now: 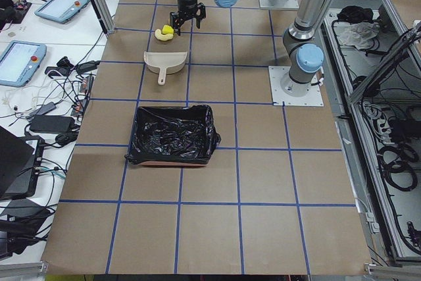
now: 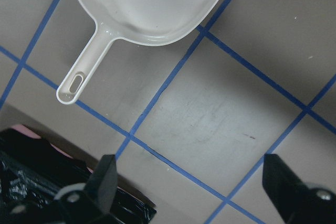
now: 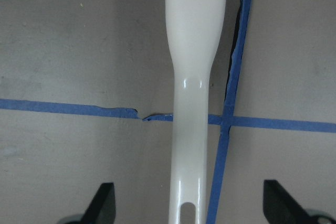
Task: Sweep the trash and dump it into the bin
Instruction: 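Close the left gripper on the dustpan handle and the right gripper on the brush handle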
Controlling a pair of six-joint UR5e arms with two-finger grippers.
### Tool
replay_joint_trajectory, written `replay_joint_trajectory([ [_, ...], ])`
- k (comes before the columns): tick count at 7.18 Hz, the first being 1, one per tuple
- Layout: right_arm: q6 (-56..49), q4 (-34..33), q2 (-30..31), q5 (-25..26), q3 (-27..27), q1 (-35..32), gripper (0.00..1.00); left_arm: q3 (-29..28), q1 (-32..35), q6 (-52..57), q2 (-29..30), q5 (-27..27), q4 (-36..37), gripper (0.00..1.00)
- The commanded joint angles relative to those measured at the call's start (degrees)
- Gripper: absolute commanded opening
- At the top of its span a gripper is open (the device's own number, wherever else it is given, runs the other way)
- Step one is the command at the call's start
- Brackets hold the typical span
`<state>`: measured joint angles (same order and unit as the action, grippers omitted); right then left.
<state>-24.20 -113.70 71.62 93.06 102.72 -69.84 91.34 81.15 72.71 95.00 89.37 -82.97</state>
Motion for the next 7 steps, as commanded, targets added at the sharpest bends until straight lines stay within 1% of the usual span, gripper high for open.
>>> replay_joint_trajectory([
  [1, 4.4, 0.4, -1.7, -0.1, 0.0, 0.1, 0.96, -0.3, -0.1, 12.5, 5.6, -0.8, 5.1, 1.00],
  [2, 4.3, 0.6, -2.0, 0.0, 0.4, 0.1, 0.91, -0.5, -0.1, 16.8, 8.4, 0.0, 5.8, 1.00],
  [3, 4.4, 0.6, -2.1, 0.0, 1.1, 0.1, 0.86, -1.4, -0.2, 17.6, 10.3, 3.5, 6.0, 1.00],
  [4, 4.7, 0.6, -2.1, 0.0, 1.2, 0.1, 0.78, -1.6, -0.3, 24.0, 11.3, 5.0, 6.4, 1.00],
  [5, 6.4, 0.7, -2.1, 0.0, 1.3, 0.1, 0.68, -1.6, -0.7, 27.7, 12.8, 5.0, 10.2, 1.00],
  [7, 7.2, 0.6, -2.0, 0.0, 1.4, 0.1, 0.57, -1.8, -3.2, 28.3, 14.6, 4.3, 11.4, 0.98],
])
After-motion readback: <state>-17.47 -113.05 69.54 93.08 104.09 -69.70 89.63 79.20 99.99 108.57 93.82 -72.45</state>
